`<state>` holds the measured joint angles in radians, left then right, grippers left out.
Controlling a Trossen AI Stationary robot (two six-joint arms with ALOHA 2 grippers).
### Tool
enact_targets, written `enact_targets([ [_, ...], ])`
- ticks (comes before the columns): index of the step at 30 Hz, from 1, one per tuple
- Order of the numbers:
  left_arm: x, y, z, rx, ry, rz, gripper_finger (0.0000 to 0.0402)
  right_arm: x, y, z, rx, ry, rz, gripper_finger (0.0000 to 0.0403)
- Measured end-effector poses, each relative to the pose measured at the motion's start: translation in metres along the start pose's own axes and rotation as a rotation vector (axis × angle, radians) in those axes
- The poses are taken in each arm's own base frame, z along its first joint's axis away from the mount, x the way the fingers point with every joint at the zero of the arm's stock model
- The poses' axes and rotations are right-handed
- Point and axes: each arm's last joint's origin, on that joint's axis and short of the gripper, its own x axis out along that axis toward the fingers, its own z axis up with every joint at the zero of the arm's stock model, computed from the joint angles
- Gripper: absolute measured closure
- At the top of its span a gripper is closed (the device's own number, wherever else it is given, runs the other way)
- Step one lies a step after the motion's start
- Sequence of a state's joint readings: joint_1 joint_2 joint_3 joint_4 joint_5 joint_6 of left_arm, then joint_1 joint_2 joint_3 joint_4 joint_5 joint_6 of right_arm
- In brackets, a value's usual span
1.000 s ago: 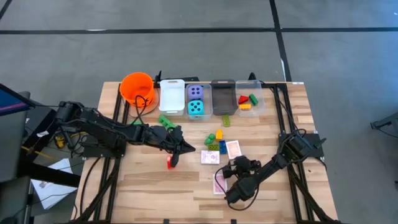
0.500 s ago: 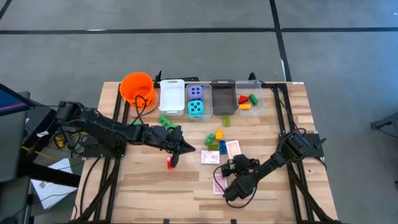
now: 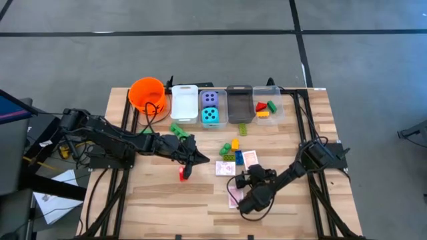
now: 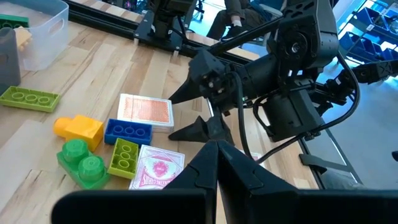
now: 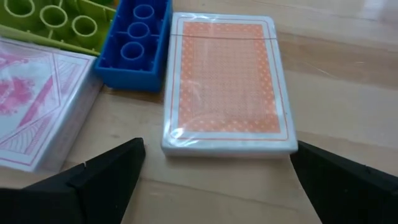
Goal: Pick & Place Toys
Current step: Put the orange deck of cards into the black bin
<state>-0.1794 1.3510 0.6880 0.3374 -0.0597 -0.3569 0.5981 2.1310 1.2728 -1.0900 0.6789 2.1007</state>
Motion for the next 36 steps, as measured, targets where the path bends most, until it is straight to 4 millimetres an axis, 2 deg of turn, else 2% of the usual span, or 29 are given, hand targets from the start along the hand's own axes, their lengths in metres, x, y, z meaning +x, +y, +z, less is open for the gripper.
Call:
enact_targets([
  [15,0.0,0.0,0.0,0.0,0.002,-0.002,0.0402,0.004,0.002,0.004,-0.004,-0.001,-0.013,0.0003],
  [27,0.0,0.0,0.0,0.0,0.001,0.002,0.0402,0.015,-0.009,0.001,0.065,-0.031,-0.031,0.0005],
  [31,0.0,0.0,0.0,0.0,0.001,0.002,0.0402,0.016,-0.008,0.002,0.07,-0.025,-0.032,0.0034],
  [36,0.0,0.0,0.0,0.0,0.001,0.002,0.0402,0.017,-0.007,0.003,0.076,-0.022,-0.038,0.0104],
])
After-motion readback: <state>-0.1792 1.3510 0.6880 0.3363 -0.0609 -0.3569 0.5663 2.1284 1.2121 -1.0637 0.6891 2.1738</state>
